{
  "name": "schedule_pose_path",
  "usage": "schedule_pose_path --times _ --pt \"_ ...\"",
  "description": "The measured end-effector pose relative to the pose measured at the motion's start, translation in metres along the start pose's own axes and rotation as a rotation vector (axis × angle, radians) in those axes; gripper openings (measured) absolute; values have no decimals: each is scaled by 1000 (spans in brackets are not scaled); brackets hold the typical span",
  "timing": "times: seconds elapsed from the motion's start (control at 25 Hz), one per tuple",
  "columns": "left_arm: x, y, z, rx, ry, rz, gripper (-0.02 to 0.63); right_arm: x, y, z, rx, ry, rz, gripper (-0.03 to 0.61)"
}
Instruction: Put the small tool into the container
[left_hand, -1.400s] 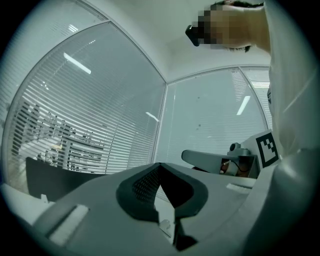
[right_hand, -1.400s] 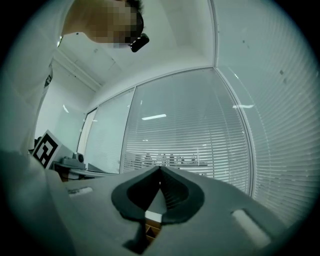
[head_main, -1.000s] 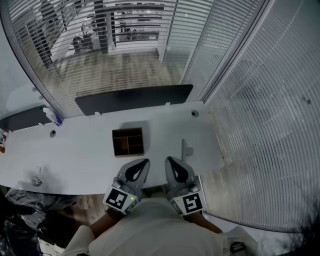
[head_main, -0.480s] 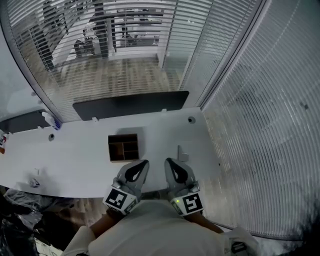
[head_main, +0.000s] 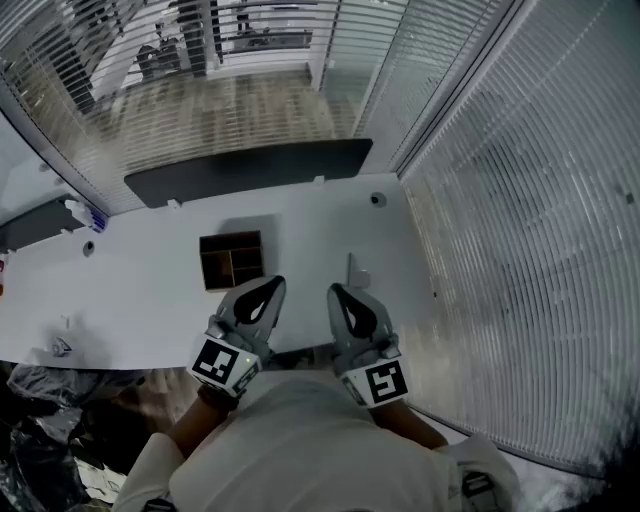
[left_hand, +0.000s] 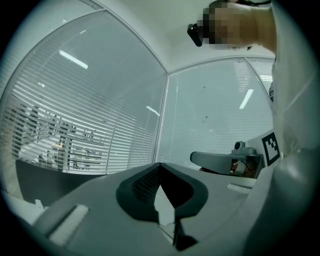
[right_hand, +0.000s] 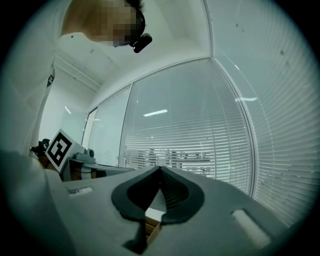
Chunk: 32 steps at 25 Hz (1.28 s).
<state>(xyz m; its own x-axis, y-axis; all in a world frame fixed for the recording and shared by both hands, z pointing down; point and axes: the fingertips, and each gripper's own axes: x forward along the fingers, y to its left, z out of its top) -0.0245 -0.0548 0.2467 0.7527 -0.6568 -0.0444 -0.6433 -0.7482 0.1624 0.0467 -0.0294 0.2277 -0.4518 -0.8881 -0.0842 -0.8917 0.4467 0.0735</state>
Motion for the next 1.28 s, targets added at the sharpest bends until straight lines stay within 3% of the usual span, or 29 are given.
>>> schedule_pose_path --times 0.52,1.28 --pt "36 -37 -24 -25 108 -103 3 -24 -40 -33 44 100 -44 0" --pt "81 -58 -68 -65 179 -176 3 -38 -78 -72 75 221 -47 0"
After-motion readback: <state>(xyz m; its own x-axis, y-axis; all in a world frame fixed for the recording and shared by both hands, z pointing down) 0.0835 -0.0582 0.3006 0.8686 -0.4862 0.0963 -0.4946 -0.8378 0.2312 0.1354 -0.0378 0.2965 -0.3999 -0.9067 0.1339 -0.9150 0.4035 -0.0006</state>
